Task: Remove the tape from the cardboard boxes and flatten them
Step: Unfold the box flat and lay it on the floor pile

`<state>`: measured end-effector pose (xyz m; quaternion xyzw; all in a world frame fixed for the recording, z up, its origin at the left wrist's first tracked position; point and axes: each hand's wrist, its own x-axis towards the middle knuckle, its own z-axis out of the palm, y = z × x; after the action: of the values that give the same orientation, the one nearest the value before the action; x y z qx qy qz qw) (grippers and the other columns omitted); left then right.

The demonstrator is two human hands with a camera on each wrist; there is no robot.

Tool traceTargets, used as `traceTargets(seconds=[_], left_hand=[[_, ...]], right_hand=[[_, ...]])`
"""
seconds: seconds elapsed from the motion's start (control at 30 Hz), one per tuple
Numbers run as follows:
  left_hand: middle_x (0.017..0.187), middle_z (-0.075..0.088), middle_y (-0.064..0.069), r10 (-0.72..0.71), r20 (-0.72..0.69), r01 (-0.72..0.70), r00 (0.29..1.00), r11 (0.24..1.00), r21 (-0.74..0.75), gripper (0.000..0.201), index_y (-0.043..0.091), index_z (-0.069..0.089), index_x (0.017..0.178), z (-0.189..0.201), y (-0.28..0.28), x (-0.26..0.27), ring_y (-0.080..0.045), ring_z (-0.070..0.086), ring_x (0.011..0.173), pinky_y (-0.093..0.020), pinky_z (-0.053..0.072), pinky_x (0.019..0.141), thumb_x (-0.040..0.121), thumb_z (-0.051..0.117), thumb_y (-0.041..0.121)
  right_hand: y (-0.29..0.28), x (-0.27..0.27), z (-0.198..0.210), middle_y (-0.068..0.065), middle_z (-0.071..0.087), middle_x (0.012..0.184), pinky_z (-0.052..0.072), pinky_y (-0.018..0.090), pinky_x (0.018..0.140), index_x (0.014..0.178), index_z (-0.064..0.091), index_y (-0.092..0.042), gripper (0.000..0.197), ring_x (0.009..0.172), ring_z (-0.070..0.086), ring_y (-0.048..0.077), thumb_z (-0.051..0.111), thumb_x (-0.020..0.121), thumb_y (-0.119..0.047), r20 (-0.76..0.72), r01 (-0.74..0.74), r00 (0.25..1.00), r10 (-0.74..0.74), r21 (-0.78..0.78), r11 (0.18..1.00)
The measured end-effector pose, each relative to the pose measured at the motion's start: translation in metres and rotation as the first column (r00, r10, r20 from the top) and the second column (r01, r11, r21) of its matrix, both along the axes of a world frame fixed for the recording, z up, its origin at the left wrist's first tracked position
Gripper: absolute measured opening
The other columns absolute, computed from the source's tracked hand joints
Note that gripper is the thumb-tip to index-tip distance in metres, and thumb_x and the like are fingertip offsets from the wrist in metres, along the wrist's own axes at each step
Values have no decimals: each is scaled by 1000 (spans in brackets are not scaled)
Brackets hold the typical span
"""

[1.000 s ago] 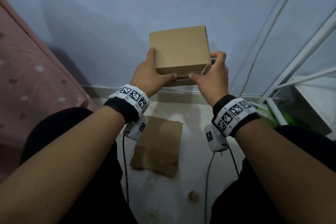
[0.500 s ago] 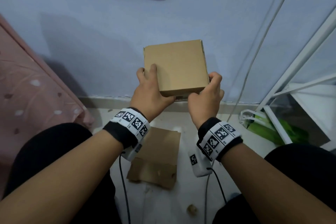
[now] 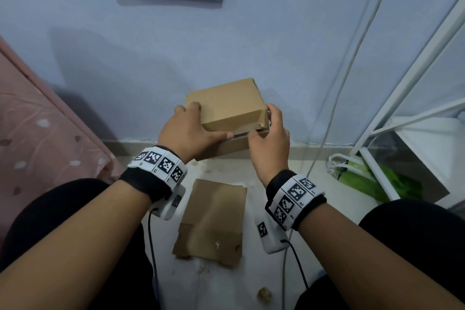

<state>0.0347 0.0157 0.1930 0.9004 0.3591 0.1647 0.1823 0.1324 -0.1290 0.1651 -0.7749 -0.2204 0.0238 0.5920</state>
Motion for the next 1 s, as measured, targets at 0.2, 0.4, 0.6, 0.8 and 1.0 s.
traceTargets(seconds=[0.2,0.4,0.6,0.8,1.0], left_hand=[[97,63,-1,-77,-172,96,982,990,107,79,21,46,103,-8,-11,3,-26,62,88,-35,46,66,63,60,88],[94,54,-6,-146,-38,150,989,977,149,63,15,43,110,-17,-20,9,-36,60,88,-36,42,66,76,62,65],[96,56,-7,-220,138,229,966,972,-55,60,9,54,110,-7,-16,9,-26,53,85,-36,44,75,73,45,55],[56,39,0,-154,276,202,949,966,-158,42,11,39,62,-13,-20,12,-15,35,52,-30,27,53,98,55,24],[53,33,7,50,473,211,880,851,-482,41,19,40,62,-6,-10,11,-14,31,50,-27,31,57,97,59,30]], right_hand=[[6,-3,4,-10,58,126,54,43,92,130,48,-39,67,112,58,23,56,78,1,-40,44,998,-42,39,998],[8,-25,-5,-6,61,125,51,38,100,129,56,-29,65,115,58,14,55,73,3,-15,-60,998,61,61,996],[12,-9,-3,-6,56,126,50,18,81,120,53,-31,48,103,58,3,60,87,4,-313,166,945,-91,223,961],[5,32,-6,-15,63,85,49,21,69,100,74,-27,33,82,64,14,62,86,1,-393,314,893,-221,189,930],[6,42,-13,14,77,92,60,49,90,90,79,-20,46,95,74,35,57,75,17,-634,305,769,-79,255,918]])
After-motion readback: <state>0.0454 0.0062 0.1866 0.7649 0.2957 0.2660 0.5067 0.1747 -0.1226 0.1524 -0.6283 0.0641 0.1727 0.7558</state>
